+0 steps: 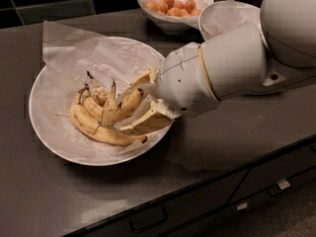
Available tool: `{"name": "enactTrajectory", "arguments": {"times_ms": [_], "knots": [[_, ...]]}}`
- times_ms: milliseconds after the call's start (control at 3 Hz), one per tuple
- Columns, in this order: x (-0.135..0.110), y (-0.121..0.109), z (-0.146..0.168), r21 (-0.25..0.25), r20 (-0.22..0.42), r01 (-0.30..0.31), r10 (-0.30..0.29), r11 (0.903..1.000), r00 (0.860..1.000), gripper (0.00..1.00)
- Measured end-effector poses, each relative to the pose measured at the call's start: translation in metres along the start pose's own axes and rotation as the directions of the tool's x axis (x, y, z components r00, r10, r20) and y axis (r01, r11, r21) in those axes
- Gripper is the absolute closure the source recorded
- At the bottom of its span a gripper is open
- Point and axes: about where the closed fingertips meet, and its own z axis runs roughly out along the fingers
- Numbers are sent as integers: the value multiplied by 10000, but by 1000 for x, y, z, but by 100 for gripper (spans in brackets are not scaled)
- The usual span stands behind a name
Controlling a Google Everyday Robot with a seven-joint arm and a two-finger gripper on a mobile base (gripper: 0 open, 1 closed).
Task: Pick banana from white bowl
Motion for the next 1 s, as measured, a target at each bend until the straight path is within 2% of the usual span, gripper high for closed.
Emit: {"name": "enactTrajectory", "arguments": {"times_ms": [333, 667, 1000], "knots": [[-1, 5, -10, -283, 915, 250, -223, 9993, 9956, 100], [-7, 10, -23, -243, 1413, 560, -520, 9981, 9886, 100], [-8, 11, -24, -236, 1437, 607, -567, 9979, 9880, 100]]}}
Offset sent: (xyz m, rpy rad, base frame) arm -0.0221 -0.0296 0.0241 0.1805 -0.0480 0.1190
